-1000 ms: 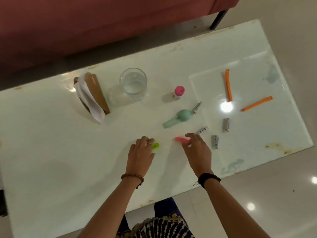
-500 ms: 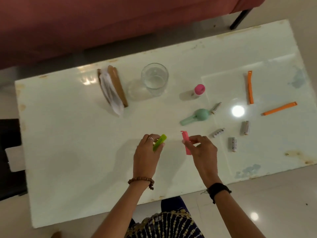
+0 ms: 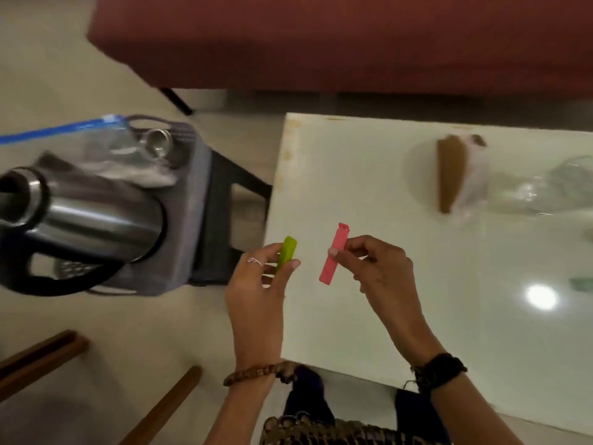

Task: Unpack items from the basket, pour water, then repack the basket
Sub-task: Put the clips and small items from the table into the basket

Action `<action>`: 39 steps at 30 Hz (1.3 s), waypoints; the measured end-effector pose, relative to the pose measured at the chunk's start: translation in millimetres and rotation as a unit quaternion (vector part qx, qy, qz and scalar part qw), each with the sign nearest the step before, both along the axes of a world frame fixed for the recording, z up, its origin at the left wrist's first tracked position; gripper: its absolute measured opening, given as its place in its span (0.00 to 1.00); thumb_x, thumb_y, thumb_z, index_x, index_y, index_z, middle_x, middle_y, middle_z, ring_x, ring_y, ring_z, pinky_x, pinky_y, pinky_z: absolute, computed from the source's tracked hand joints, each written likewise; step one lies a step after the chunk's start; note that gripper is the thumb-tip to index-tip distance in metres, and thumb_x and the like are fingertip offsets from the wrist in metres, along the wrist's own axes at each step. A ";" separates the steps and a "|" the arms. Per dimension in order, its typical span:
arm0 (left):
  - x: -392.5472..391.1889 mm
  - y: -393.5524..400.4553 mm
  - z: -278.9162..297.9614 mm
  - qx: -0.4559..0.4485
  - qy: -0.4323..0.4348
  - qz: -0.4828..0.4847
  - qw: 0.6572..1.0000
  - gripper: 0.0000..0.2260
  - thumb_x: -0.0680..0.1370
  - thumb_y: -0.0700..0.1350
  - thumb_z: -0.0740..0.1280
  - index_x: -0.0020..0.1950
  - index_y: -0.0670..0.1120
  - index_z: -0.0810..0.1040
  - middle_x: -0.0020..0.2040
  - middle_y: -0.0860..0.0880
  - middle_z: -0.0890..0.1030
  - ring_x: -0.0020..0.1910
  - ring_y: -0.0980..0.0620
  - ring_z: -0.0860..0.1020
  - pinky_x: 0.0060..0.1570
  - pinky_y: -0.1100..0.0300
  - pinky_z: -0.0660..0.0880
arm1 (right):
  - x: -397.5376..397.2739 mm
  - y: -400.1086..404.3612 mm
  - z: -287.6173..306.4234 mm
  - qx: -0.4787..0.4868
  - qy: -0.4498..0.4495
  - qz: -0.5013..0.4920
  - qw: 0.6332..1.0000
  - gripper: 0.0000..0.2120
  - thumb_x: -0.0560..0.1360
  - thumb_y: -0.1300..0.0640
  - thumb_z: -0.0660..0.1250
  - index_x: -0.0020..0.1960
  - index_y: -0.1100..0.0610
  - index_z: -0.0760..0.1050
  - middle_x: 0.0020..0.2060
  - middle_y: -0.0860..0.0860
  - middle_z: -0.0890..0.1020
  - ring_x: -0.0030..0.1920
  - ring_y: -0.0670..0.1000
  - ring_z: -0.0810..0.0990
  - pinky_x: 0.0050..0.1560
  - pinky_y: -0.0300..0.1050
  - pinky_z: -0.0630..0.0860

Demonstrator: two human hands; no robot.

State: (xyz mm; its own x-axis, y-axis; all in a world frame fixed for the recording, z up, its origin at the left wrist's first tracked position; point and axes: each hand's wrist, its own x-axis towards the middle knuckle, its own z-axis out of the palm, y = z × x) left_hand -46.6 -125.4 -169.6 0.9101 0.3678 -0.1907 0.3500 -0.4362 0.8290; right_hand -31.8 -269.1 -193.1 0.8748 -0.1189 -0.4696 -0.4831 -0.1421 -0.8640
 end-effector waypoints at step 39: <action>26.0 77.8 -29.6 -0.037 0.098 -0.227 0.968 0.06 0.74 0.40 0.67 0.42 0.49 0.73 0.35 0.57 0.75 0.36 0.63 0.74 0.34 0.79 0.70 | 4.7 109.2 -7.2 -0.220 -0.052 0.044 0.973 0.04 0.74 0.55 0.63 0.48 0.48 0.71 0.32 0.42 0.77 0.29 0.39 0.74 0.29 0.29 0.69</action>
